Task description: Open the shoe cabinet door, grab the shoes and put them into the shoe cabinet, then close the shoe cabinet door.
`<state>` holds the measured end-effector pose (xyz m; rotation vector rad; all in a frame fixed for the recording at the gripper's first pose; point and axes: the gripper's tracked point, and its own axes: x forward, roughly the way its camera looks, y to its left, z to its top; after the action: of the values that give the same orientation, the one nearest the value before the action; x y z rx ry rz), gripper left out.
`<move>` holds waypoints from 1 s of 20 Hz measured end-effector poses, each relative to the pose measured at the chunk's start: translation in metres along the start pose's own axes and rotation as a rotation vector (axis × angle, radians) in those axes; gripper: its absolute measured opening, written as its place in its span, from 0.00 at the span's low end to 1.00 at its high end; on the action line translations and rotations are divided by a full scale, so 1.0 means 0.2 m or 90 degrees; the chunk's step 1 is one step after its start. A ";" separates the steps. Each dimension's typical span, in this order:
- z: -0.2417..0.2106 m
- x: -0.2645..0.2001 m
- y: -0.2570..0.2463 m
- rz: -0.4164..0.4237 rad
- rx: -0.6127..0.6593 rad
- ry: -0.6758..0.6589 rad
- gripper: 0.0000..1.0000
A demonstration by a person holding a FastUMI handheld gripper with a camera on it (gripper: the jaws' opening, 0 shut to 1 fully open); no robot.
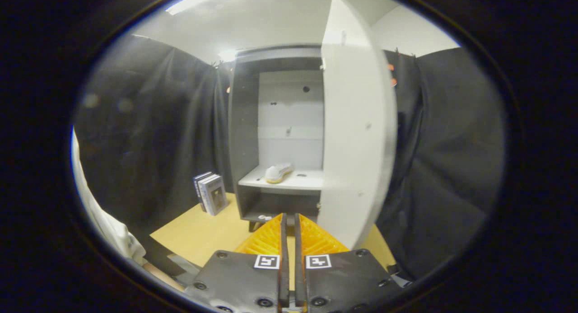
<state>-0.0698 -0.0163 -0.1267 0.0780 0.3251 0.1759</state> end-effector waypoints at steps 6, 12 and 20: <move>-0.42 0.38 0.32 -0.002 0.078 0.085 0.06; -0.93 0.60 0.45 -0.055 0.096 0.198 0.20; -1.64 0.84 0.40 -0.124 0.114 0.351 0.30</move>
<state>-0.0319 0.1082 -0.4810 0.1754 0.8943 -0.0298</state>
